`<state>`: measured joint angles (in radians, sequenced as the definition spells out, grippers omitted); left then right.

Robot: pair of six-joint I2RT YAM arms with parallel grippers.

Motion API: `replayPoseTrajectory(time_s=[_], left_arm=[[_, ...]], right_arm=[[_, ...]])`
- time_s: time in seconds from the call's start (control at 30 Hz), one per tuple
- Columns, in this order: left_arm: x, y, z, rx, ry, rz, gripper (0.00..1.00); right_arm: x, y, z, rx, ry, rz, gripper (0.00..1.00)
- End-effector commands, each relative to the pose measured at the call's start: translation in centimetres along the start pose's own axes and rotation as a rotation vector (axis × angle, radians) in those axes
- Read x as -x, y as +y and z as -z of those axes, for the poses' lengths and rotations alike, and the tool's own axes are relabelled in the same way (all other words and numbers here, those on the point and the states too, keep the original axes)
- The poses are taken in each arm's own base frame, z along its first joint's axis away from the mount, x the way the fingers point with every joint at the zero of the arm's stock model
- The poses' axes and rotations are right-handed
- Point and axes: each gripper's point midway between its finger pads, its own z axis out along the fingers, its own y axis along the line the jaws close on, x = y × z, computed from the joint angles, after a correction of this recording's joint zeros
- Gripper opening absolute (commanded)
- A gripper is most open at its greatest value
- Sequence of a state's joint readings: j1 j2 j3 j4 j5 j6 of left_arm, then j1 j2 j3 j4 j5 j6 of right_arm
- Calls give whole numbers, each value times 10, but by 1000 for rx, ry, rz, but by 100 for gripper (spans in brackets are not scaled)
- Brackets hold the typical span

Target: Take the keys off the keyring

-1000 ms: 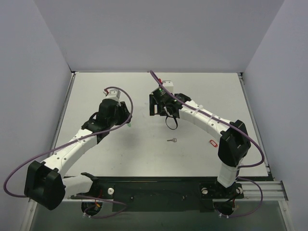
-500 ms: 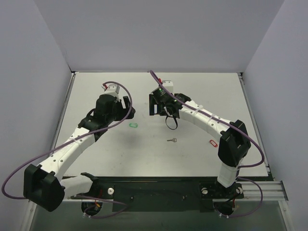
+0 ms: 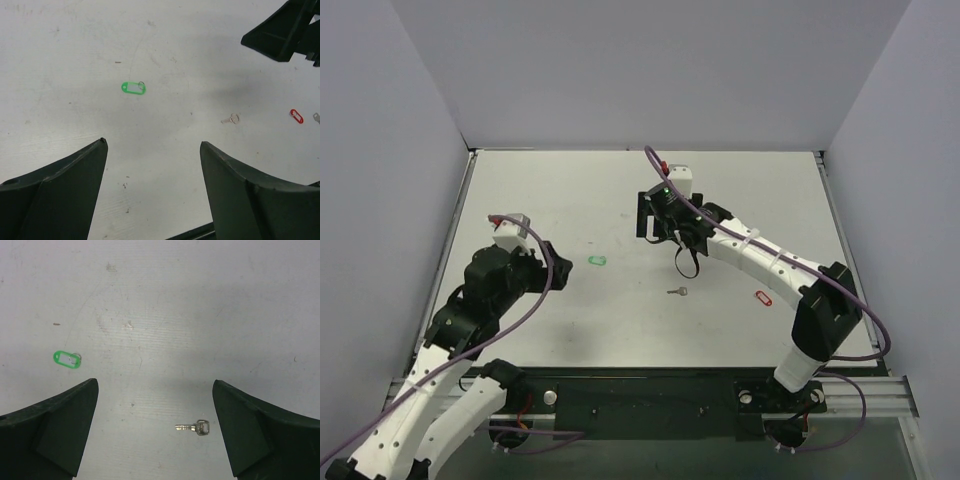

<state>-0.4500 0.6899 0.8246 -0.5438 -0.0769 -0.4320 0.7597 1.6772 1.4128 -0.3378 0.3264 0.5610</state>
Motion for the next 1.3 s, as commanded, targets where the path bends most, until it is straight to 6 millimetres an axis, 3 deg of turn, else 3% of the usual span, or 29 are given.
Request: replayPoseTrajectory(time_s=[0.0,0.43,0.67,1.27], left_arm=[[-22,6,23,-36,5,-10,85],[-13,1,39,-79,-84,-27,85],[-12,-3,39,-100,-89,-39,84],[-6,-4,47,-122,-139,-43,84]], right_arm=[[23,-3,18,26,-113,-73,92],[36,-2,25,115,-284,-249,94],[53,4,43,223,-433,-384,95],[50,9,43,260,-420,-382,95]])
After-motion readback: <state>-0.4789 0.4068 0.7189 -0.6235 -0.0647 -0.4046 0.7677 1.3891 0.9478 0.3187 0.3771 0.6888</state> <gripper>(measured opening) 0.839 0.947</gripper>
